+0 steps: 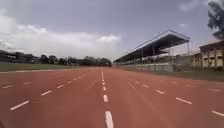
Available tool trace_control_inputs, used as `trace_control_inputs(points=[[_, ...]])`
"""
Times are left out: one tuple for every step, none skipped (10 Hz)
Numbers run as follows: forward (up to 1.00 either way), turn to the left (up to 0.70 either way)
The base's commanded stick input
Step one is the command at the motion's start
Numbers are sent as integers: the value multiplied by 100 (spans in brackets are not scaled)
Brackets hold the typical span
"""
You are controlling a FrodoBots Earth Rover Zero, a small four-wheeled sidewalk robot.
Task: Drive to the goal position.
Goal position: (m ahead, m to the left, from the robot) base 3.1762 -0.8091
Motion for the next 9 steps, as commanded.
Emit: trace_control_inputs(points=[[45, 0], [45, 0], [45, 0], [45, 0], [45, 0], [45, 0], [45, 0], [45, 0], [45, 0]])
